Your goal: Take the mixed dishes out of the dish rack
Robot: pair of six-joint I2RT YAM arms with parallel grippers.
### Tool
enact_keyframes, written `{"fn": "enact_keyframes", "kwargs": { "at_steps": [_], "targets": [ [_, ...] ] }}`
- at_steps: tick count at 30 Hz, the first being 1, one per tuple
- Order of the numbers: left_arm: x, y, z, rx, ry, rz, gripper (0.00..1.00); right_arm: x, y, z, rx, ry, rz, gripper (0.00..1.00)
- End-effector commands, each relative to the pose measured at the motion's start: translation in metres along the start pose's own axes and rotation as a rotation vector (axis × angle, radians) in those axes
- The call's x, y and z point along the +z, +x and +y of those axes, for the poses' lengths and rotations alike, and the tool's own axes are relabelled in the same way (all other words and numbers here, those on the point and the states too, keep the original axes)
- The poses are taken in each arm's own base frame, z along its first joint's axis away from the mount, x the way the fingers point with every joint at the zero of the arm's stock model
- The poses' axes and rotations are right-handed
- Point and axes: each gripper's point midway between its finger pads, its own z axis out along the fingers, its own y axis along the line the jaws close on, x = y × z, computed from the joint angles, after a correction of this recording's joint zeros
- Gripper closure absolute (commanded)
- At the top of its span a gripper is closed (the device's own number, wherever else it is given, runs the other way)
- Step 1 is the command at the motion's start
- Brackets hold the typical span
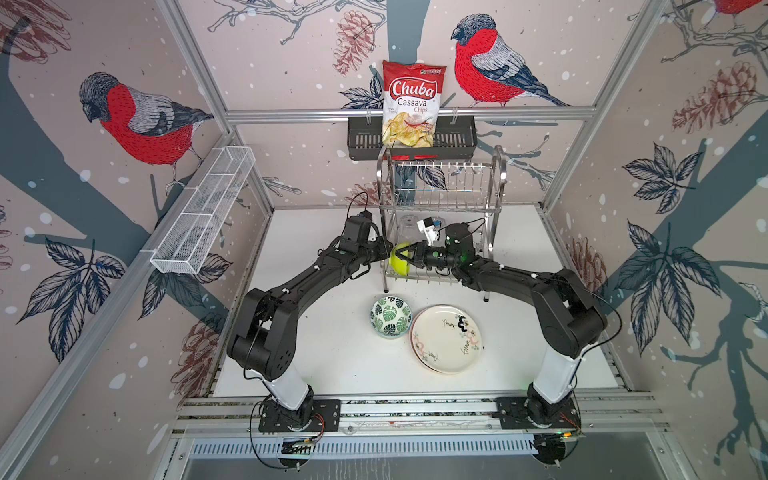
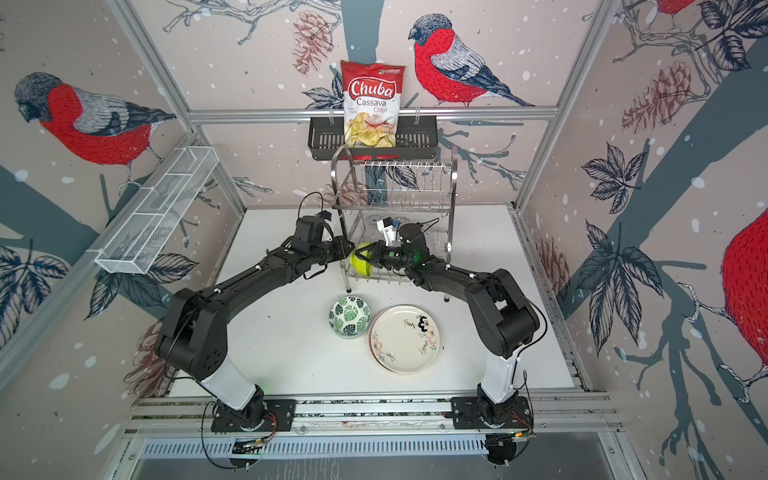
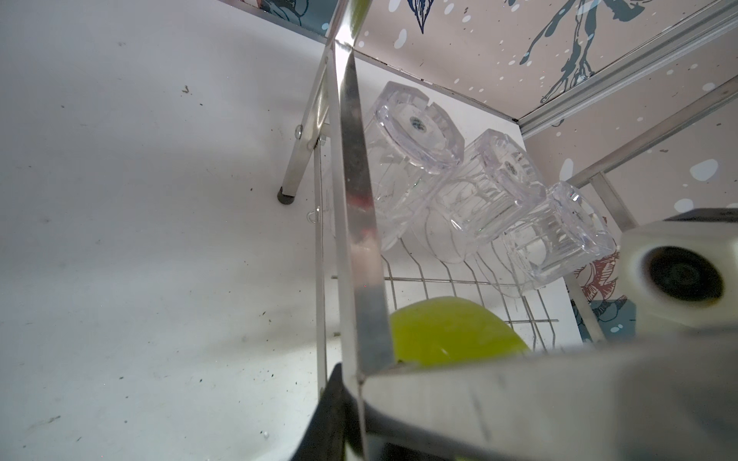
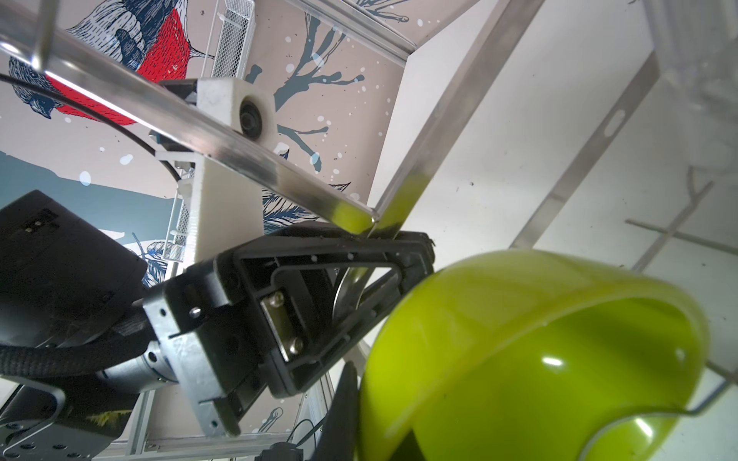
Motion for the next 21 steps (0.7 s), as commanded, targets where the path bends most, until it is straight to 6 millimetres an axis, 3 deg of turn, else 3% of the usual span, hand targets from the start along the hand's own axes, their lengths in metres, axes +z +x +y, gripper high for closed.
{"fn": "enact_keyframes", "kwargs": {
  "at_steps": [1, 21],
  "targets": [
    [-0.003, 0.008, 0.038, -0.029, -0.172, 0.001, 0.79, -0.009, -0.019, 0.048, -0.132, -0.128, -0.079, 1.00],
    [-0.005, 0.014, 0.030, -0.013, -0.164, 0.007, 0.79, -0.029, 0.007, 0.081, -0.175, -0.090, -0.098, 1.00]
  ]
}}
